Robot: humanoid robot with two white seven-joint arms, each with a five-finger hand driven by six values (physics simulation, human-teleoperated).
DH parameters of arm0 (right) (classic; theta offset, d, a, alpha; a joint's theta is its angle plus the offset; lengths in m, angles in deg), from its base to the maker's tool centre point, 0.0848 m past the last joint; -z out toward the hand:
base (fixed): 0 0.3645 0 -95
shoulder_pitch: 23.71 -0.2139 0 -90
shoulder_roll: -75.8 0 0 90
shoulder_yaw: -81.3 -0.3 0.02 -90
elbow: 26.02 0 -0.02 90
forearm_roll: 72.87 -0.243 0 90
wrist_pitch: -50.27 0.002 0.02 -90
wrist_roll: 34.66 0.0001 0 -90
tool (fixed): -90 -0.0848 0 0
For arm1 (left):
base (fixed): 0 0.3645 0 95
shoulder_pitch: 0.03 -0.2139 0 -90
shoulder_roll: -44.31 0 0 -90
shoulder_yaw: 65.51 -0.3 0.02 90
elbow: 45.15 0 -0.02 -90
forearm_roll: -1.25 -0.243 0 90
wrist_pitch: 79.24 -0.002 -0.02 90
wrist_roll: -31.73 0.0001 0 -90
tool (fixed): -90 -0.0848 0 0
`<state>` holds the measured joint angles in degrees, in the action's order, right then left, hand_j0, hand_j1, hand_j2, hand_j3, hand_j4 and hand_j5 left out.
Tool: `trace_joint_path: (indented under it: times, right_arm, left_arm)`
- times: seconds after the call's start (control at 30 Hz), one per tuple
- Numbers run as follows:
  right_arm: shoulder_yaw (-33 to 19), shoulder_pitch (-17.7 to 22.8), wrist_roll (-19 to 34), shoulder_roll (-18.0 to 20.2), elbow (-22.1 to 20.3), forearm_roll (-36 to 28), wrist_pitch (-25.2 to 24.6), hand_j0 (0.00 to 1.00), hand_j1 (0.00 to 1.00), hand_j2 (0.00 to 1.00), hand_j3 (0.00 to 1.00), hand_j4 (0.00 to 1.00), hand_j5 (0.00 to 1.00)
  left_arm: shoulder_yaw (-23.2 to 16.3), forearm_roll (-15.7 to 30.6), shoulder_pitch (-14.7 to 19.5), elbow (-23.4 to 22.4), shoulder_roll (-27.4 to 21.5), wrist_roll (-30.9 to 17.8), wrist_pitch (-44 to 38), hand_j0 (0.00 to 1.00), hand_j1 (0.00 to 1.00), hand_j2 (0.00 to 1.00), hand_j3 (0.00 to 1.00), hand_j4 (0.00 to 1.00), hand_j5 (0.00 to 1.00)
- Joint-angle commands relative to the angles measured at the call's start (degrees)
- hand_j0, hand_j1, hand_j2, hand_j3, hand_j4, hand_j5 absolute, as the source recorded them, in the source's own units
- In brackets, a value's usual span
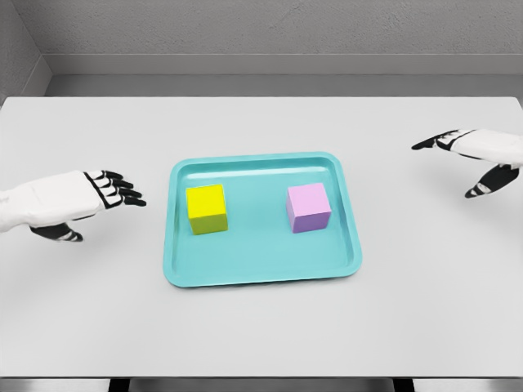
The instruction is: Push two cubes
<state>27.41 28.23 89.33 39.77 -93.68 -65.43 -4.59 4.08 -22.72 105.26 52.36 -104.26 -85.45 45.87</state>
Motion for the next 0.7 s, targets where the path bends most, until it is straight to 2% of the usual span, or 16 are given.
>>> trace_joint_path:
  times: [0.0, 0.13, 0.2, 0.3, 0.37, 0.4, 0.47, 0.53, 0.57, 0.67]
  right_arm:
    - [0.9, 0.0, 0.2, 0.2, -0.5, -1.4, -0.1, 1.00, 1.00, 1.00, 1.00, 1.00, 1.00]
    - [1.3, 0.0, -0.1, 0.5, -1.2, -1.0, -0.1, 1.00, 1.00, 1.00, 1.00, 1.00, 1.00]
    - [1.3, -0.3, -0.2, 0.7, -1.2, -1.1, -0.1, 1.00, 1.00, 1.00, 1.00, 1.00, 1.00]
    - [2.4, -0.6, -0.7, 0.6, -3.7, -1.1, -0.1, 1.00, 1.00, 1.00, 1.00, 1.00, 1.00]
    - [4.8, -0.6, -6.6, 0.3, -4.8, -1.0, -0.1, 1.00, 1.00, 1.00, 1.00, 1.00, 1.00]
    - [5.1, -0.6, -7.0, 0.3, -5.4, -1.0, -0.1, 0.96, 0.96, 0.96, 0.96, 0.96, 0.96]
    - [5.2, -0.6, -6.9, 0.3, -5.4, -0.9, -0.1, 0.75, 0.75, 0.75, 0.75, 0.75, 0.75]
    - [5.5, -0.6, -6.5, 0.2, -5.7, -0.7, -0.1, 0.53, 0.53, 0.53, 0.53, 0.53, 0.53]
    - [6.2, -0.6, -5.6, 0.2, -6.3, -0.7, -0.1, 0.45, 0.45, 0.45, 0.45, 0.45, 0.45]
    - [6.2, -0.7, 0.1, -0.2, -9.9, -0.7, -0.1, 0.16, 0.16, 0.16, 0.16, 0.16, 0.16]
  left_arm:
    - [-0.2, -0.5, 0.3, 0.0, 0.9, -2.1, -0.1, 0.79, 0.79, 0.79, 0.79, 0.79, 0.79]
    - [-0.3, -6.5, 2.5, -0.9, 4.8, -2.4, -0.1, 0.67, 0.67, 0.67, 0.67, 0.67, 0.67]
    - [-0.2, -6.5, 2.8, -1.4, 5.1, -3.0, -0.1, 0.66, 0.66, 0.66, 0.66, 0.66, 0.66]
    - [-0.2, -6.5, 3.4, -1.4, 5.1, -3.0, -0.1, 0.66, 0.66, 0.66, 0.66, 0.66, 0.66]
    - [-0.2, -6.0, 3.5, -1.2, 5.1, -3.0, -0.1, 0.66, 0.66, 0.66, 0.66, 0.66, 0.66]
    - [-0.2, -6.0, 3.5, -1.0, 5.5, -3.0, -0.1, 0.66, 0.66, 0.66, 0.66, 0.66, 0.66]
    - [-1.1, -6.5, 5.1, -1.1, 9.6, -3.1, -0.1, 0.66, 0.66, 0.66, 0.66, 0.66, 0.66]
    - [-4.3, -6.9, 7.4, -1.4, 11.5, -4.5, -0.1, 0.64, 0.64, 0.64, 0.64, 0.64, 0.64]
    - [-4.9, -6.8, 8.2, -1.5, 12.1, -6.0, -0.1, 0.64, 0.64, 0.64, 0.64, 0.64, 0.64]
    - [-4.9, -6.7, 8.3, -3.8, 11.5, -6.0, -0.1, 0.64, 0.64, 0.64, 0.64, 0.64, 0.64]
